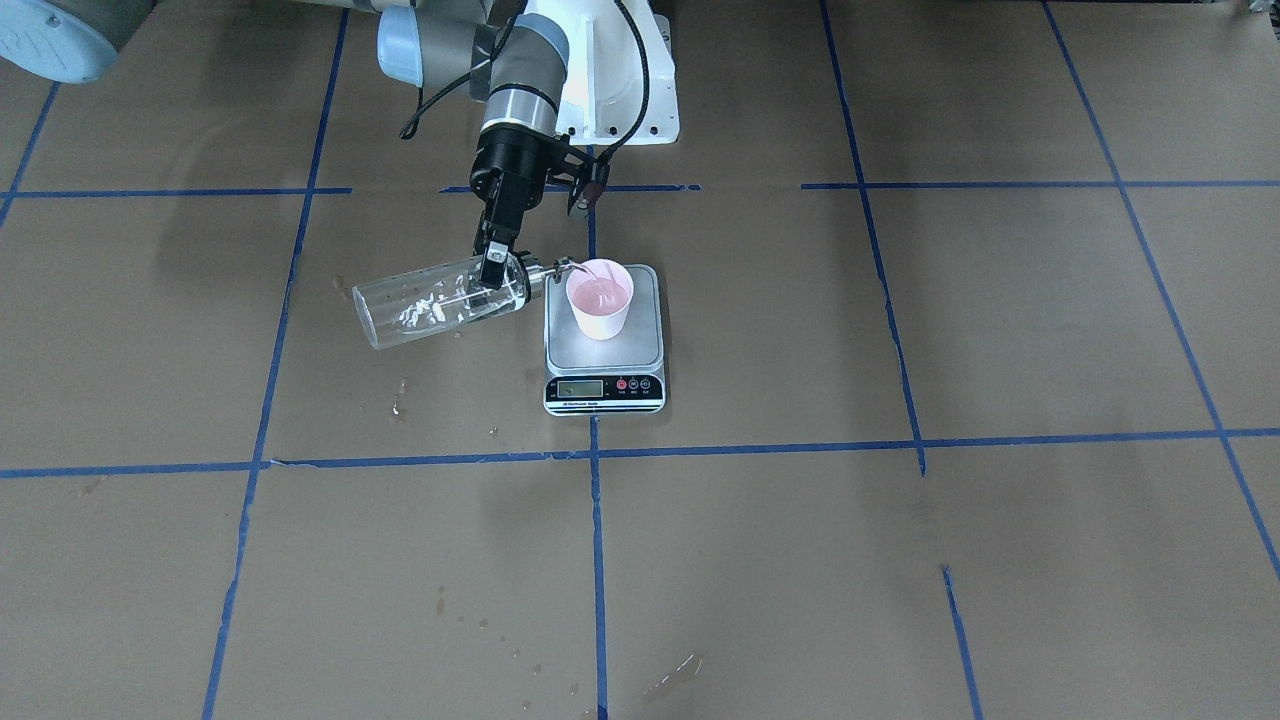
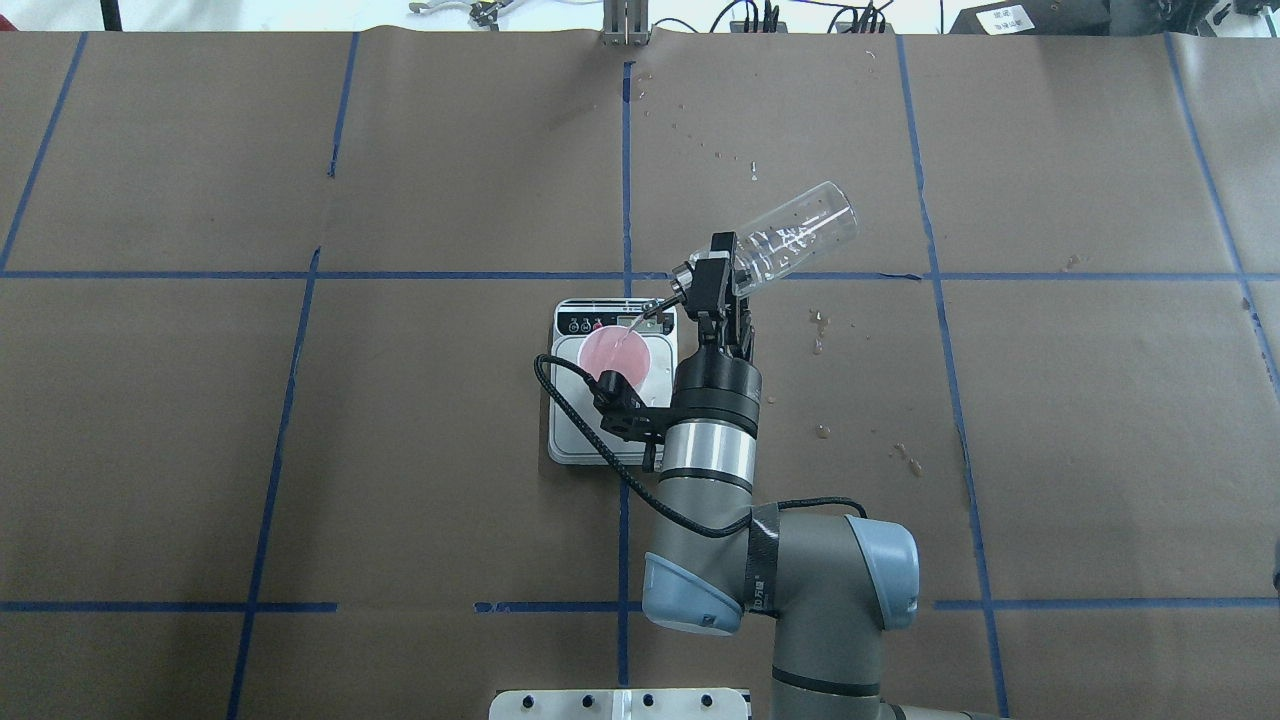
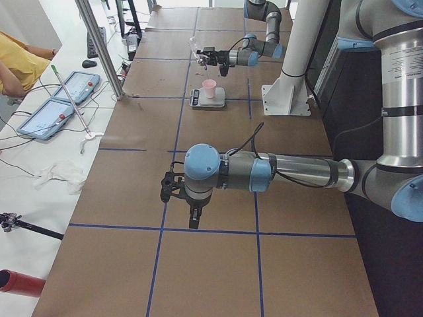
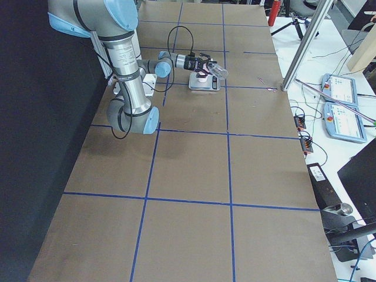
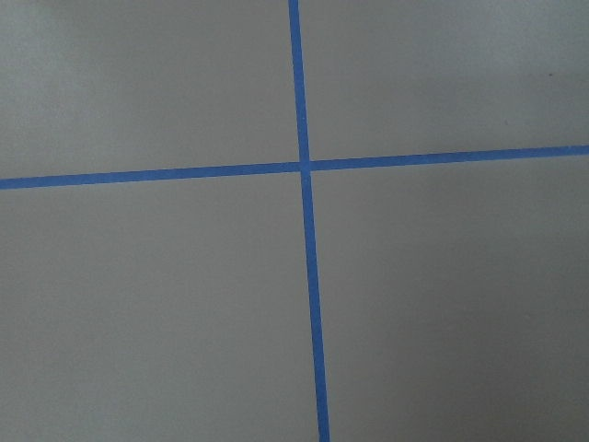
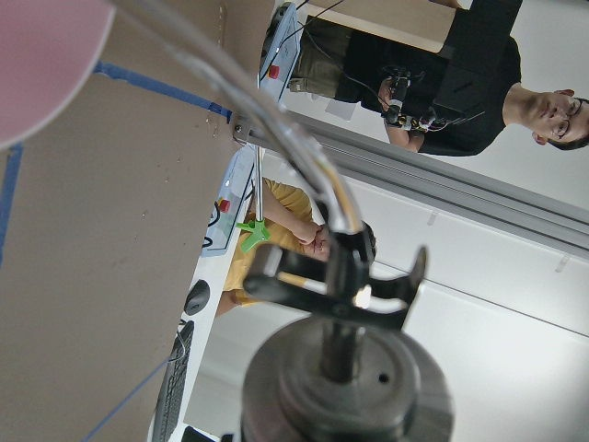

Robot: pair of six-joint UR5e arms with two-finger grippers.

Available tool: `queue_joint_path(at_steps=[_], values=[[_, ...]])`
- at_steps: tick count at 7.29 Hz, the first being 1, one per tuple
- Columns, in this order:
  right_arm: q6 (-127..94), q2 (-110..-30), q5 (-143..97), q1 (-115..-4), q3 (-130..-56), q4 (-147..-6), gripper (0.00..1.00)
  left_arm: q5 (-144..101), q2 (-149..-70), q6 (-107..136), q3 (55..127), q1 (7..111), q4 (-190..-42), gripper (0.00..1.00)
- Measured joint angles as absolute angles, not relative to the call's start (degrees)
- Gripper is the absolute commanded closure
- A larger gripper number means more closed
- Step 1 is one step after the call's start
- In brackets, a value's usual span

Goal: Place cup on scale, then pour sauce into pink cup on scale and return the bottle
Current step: 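Tilt the dispenser spout down into the pink cup with the right gripper, then turn the dispenser upright and move it back with the right gripper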

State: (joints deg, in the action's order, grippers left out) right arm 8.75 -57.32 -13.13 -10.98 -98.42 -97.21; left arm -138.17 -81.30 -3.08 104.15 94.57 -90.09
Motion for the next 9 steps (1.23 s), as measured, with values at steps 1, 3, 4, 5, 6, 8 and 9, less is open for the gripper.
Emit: queue_joint_path(at_steps=[1,3,4,5,6,8,9], values=[[5.37,-57.33,-14.63,-10.98,-98.82,-97.10,1.00,-138.17,-81.30,-3.09,104.17,94.57,-90.09,0.00],[-1.61,-58.58,-19.06,-10.94,-102.61,-94.91,1.00,-138.18,-81.30,-3.10,104.28,94.57,-90.09,0.00],[-4.35,-60.56,-20.36,-10.82,-104.23,-89.49,1.00,-138.20,-81.30,-3.10,104.34,94.57,-90.09,0.00],[-6.06,-62.46,-22.23,-10.87,-104.92,-81.59,1.00,-138.20,-81.30,-3.14,104.44,94.57,-90.09,0.00],[-7.42,-63.76,-24.94,-11.21,-105.20,-73.39,1.00,-138.21,-81.30,-3.15,104.64,94.57,-90.07,0.00],[-11.74,-64.75,-28.47,-12.67,-105.94,-63.32,1.00,-138.17,-81.30,-3.16,104.99,94.56,-90.07,0.00],[-12.94,-64.87,-29.37,-13.63,-106.99,-61.86,1.00,-138.18,-81.30,-3.16,105.18,94.52,-90.08,0.00]])
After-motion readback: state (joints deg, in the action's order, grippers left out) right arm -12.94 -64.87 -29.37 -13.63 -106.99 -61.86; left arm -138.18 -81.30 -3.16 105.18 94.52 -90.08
